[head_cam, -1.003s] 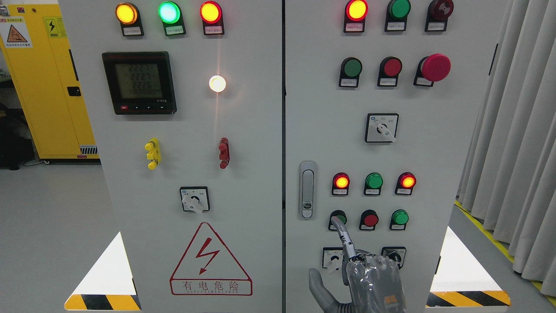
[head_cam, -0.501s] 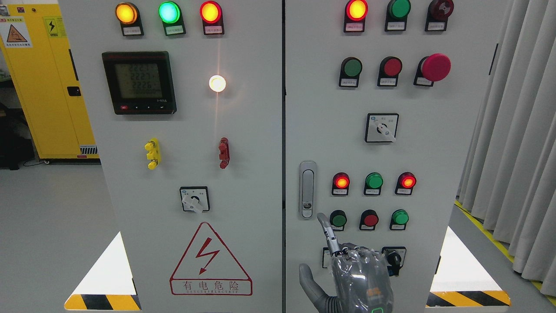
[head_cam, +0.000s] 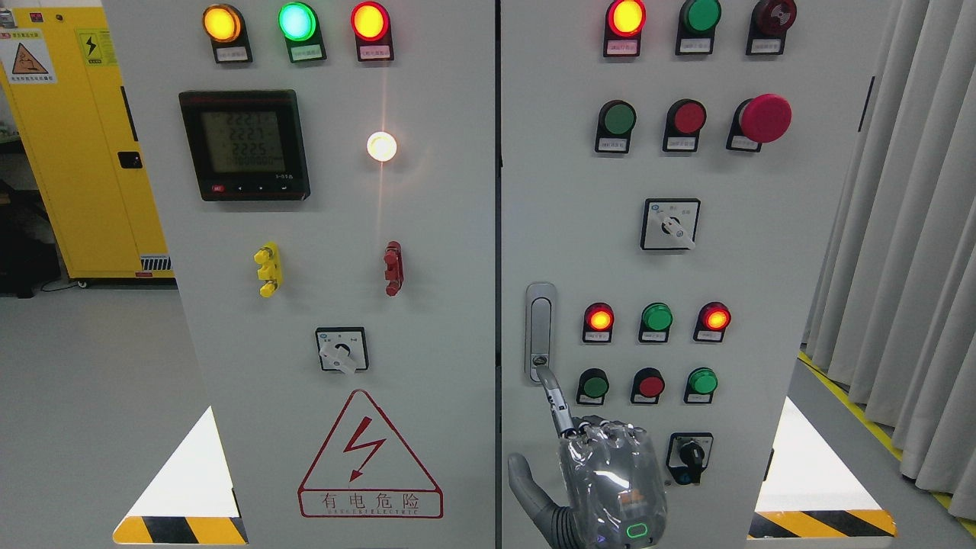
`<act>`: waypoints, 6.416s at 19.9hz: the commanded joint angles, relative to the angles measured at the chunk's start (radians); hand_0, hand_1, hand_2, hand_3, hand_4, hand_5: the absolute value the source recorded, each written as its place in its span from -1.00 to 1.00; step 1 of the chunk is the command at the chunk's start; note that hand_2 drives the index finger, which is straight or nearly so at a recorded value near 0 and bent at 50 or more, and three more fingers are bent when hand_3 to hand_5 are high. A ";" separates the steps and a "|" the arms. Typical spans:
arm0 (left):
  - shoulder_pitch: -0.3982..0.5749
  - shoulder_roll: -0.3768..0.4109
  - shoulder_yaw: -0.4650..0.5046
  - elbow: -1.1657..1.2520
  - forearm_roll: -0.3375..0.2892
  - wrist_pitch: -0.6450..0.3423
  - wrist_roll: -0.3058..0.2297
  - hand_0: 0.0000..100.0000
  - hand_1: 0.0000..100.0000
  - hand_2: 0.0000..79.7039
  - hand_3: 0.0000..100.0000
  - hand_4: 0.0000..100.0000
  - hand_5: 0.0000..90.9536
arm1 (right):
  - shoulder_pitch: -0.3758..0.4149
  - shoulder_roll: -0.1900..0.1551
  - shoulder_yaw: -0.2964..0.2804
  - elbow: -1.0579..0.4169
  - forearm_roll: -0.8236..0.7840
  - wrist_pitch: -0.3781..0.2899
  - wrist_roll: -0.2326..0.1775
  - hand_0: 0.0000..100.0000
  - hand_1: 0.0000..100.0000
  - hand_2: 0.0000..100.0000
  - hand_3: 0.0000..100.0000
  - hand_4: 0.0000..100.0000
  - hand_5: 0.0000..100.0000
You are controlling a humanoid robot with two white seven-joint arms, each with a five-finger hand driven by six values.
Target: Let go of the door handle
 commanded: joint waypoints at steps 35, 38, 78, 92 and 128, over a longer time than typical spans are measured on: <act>0.000 0.000 0.000 0.000 0.000 0.006 0.000 -0.76 0.11 -1.00 -1.00 -1.00 -1.00 | -0.072 0.000 0.007 0.110 -0.010 0.061 0.007 0.00 -0.23 -0.96 1.00 1.00 1.00; 0.000 0.000 0.000 0.000 0.000 0.004 0.000 -0.76 0.11 -1.00 -1.00 -1.00 -1.00 | -0.071 0.000 0.007 0.112 -0.010 0.061 0.008 0.00 -0.23 -0.95 1.00 1.00 1.00; 0.000 0.000 0.000 0.000 0.000 0.006 0.000 -0.76 0.11 -1.00 -1.00 -1.00 -1.00 | -0.049 0.002 0.009 0.124 -0.018 0.061 0.019 0.08 -0.21 -0.89 1.00 1.00 1.00; 0.000 0.000 0.000 0.000 0.000 0.006 0.000 -0.76 0.11 -1.00 -1.00 -1.00 -1.00 | -0.042 0.002 0.007 0.106 -0.018 0.059 0.007 0.08 -0.21 -0.89 1.00 1.00 1.00; 0.000 0.000 0.000 0.000 0.000 0.004 0.000 -0.76 0.11 -1.00 -1.00 -1.00 -1.00 | -0.049 -0.008 -0.082 -0.098 -0.127 0.016 0.117 -0.16 -0.65 0.98 1.00 1.00 1.00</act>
